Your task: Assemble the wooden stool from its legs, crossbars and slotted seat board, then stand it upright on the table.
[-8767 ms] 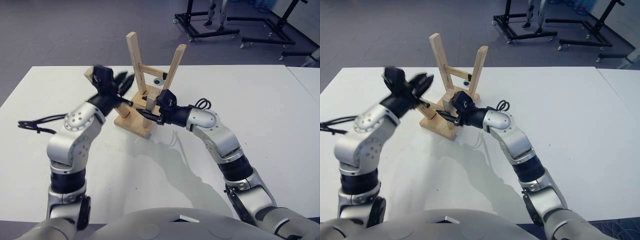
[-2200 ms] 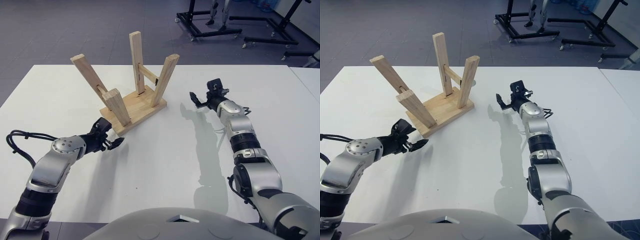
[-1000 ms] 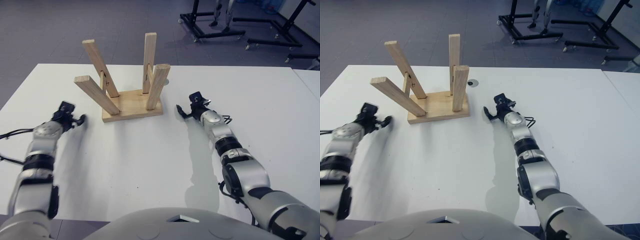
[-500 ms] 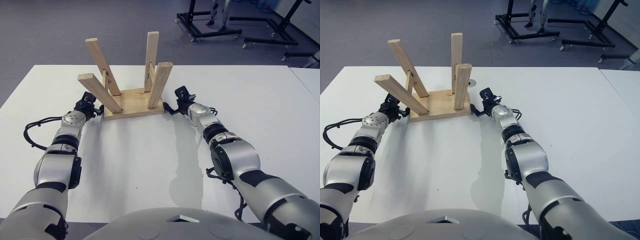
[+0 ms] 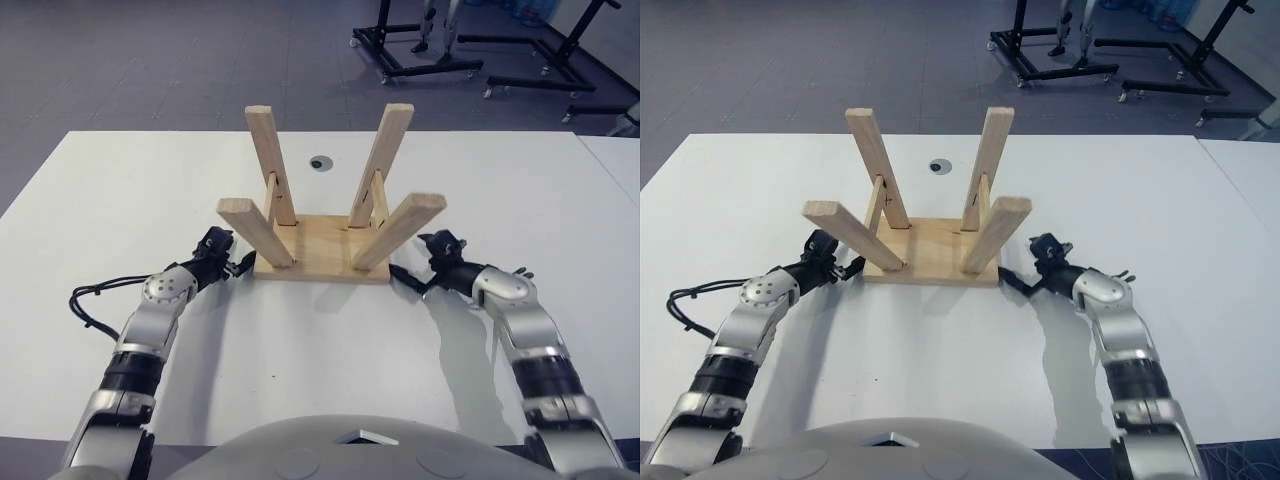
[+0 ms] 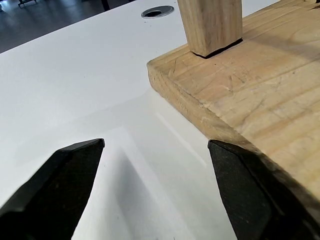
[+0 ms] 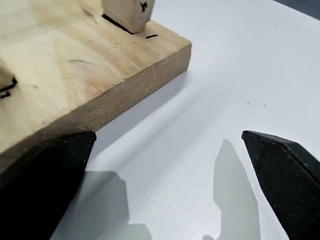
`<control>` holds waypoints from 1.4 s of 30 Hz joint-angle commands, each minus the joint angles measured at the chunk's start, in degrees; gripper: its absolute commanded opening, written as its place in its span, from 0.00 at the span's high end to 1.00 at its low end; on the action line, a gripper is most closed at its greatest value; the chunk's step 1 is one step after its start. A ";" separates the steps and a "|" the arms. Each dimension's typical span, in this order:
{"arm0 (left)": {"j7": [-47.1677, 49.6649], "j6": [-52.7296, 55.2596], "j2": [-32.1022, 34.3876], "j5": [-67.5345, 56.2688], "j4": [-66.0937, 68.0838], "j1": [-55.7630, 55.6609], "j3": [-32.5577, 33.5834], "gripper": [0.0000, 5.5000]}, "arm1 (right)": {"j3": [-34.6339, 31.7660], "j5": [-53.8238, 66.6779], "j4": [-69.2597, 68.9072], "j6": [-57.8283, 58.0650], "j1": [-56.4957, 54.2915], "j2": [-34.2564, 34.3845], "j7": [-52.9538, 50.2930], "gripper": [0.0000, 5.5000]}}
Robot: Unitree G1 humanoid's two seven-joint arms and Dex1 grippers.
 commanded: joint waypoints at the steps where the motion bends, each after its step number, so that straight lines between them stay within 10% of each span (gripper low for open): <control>1: -1.02 7.14 1.64 0.54 -5.61 5.84 -1.24 0.30 | 1.45 0.95 -5.55 6.72 0.99 0.69 -1.49 0.02; 16: 2.50 8.94 1.24 2.26 -1.35 1.65 -0.56 0.30 | 0.90 0.56 -1.33 7.32 -4.63 1.32 -5.44 0.02; 26: -14.38 16.61 13.96 -15.22 -7.79 -4.13 16.34 0.30 | -9.24 4.93 9.13 2.39 -11.85 -8.20 0.86 0.02; 36: -44.57 34.91 33.90 -47.84 -8.75 -10.88 39.72 0.30 | -27.55 39.27 -11.98 23.06 -3.68 -26.37 33.81 0.02; 42: -43.28 30.71 23.23 -49.32 -19.94 -4.97 30.07 0.30 | -21.91 48.72 -25.37 24.41 -1.82 -14.67 23.67 0.02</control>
